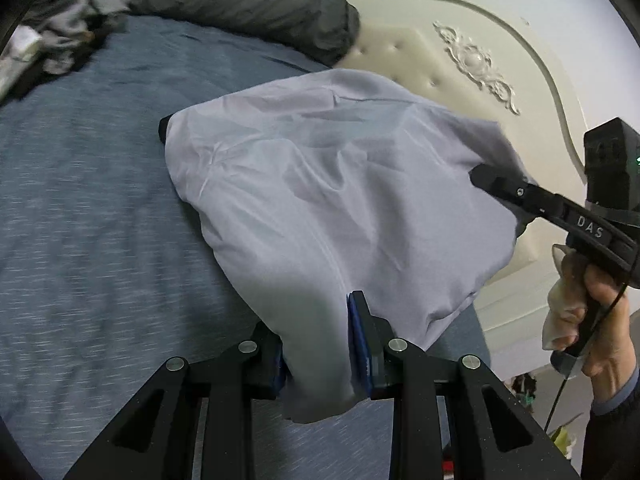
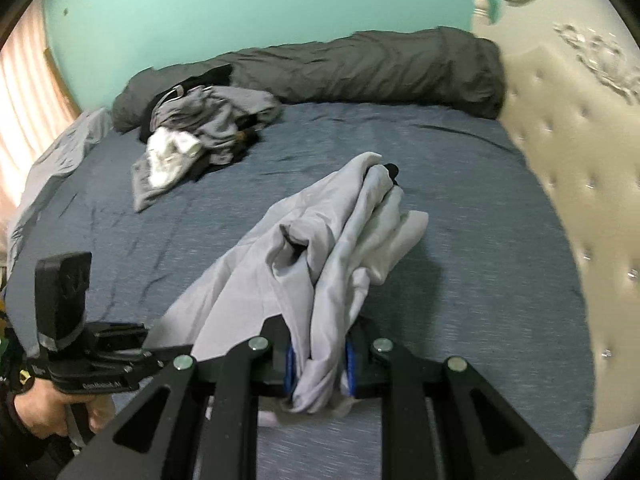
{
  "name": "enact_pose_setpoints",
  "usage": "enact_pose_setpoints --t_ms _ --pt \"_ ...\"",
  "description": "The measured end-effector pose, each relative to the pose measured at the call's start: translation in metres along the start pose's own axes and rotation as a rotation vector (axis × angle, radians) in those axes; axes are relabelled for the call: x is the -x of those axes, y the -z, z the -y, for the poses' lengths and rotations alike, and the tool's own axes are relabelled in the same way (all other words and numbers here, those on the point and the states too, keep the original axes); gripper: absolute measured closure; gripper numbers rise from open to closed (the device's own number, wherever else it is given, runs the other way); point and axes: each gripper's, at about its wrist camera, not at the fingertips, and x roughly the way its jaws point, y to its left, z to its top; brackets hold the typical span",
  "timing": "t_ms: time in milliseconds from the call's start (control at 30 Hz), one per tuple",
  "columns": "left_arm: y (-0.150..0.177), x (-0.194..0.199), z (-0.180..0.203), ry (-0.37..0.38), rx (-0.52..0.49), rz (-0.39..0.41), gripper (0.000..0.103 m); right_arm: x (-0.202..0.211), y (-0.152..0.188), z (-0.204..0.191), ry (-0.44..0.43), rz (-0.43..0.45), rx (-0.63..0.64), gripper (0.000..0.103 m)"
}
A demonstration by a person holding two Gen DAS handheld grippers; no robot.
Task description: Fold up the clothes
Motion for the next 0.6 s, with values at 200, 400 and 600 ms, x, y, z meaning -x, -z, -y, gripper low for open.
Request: enact_pose_setpoints --t_ms 200,400,600 --pt "-0.012 -0.064 0.055 0.013 -0.023 -0.024 0.073 0.013 0.021 0.068 0.069 0.009 -0.046 0.086" --pt "-0.016 -0.117 0.099 0.023 -0.067 -0.038 0.073 0.030 0.049 0.136 0.120 0.034 -0.098 0.086" --pt "0.000 -0.167 0.117 0.004 -0.098 -0.092 0.073 0.025 0.101 0.191 0.169 0.012 -0.165 0.086"
